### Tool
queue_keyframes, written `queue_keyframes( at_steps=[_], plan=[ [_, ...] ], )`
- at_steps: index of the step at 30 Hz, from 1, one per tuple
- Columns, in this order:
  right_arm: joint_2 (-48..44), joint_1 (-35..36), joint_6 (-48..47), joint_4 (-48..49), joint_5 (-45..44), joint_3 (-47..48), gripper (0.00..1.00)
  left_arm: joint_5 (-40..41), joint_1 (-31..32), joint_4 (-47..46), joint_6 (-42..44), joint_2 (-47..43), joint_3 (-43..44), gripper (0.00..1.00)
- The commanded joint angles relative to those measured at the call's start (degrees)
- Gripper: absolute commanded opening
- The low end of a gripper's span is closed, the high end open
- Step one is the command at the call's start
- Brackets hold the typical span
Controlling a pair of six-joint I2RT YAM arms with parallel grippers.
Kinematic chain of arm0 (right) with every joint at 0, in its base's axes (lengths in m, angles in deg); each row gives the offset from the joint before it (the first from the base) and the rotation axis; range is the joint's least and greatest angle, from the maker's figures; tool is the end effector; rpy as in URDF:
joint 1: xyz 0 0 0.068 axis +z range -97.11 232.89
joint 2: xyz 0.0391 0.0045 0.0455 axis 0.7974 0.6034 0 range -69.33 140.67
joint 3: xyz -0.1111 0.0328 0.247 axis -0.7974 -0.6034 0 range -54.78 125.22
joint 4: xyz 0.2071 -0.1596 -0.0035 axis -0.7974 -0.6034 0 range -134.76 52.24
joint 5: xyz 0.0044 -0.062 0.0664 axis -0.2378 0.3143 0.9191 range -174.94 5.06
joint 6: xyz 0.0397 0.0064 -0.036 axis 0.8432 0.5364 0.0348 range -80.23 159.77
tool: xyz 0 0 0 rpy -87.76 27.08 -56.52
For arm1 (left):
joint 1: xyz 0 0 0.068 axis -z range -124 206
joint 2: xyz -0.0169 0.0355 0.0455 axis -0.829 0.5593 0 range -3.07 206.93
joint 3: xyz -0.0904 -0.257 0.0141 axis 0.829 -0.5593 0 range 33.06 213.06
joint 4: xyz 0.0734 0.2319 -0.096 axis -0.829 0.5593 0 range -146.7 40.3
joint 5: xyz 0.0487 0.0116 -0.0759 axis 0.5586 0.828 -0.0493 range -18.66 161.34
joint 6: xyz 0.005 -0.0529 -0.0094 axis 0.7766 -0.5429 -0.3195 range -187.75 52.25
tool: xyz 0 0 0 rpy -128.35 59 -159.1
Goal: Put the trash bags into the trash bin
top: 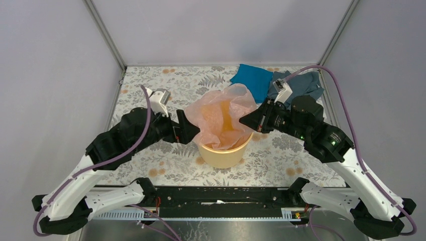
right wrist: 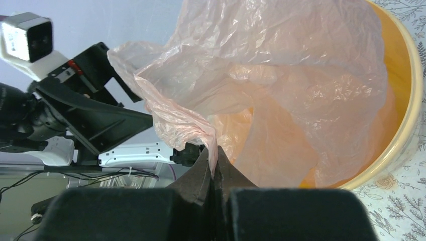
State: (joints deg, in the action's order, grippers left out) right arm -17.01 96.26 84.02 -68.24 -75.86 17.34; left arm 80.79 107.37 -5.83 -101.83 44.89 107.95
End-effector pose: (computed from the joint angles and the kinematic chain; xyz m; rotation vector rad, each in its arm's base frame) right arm 0.1242 0.1251 0.4416 -0.1122 1.9271 1.2159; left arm 0.0884 -0.1011 0.4297 0.2013 2.0629 -0.7875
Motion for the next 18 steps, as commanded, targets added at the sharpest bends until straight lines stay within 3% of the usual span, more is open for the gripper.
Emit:
queue_keyframes(
  at_steps=[1,6,9,13,18],
  plan=[
    [-0.3,-0.3,-0.1,2.3,2.4,-0.1,0.0,-5.7,-0.1,-6.6,-3.3,2.1,-2.9,0.99],
    [-1.2,-0.3,0.0,2.1,2.2,-0.9,0.0,-7.2,-0.1,-8.3,-2.5,2.4,-4.1,0.99],
    [-1.6,-0.3,-0.2,1.9,2.1,-1.3,0.0,-4.2,-0.1,-6.3,-2.1,4.0,-4.2,0.97],
    [-2.4,-0.3,-2.0,-1.8,-0.4,-0.1,0.01,3.4,0.0,0.1,-1.5,4.8,-2.4,0.72],
    [-4.7,-0.3,-5.3,-9.7,-8.5,1.5,0.04,4.6,-0.1,3.6,-1.3,1.3,-3.4,0.32]
  ],
)
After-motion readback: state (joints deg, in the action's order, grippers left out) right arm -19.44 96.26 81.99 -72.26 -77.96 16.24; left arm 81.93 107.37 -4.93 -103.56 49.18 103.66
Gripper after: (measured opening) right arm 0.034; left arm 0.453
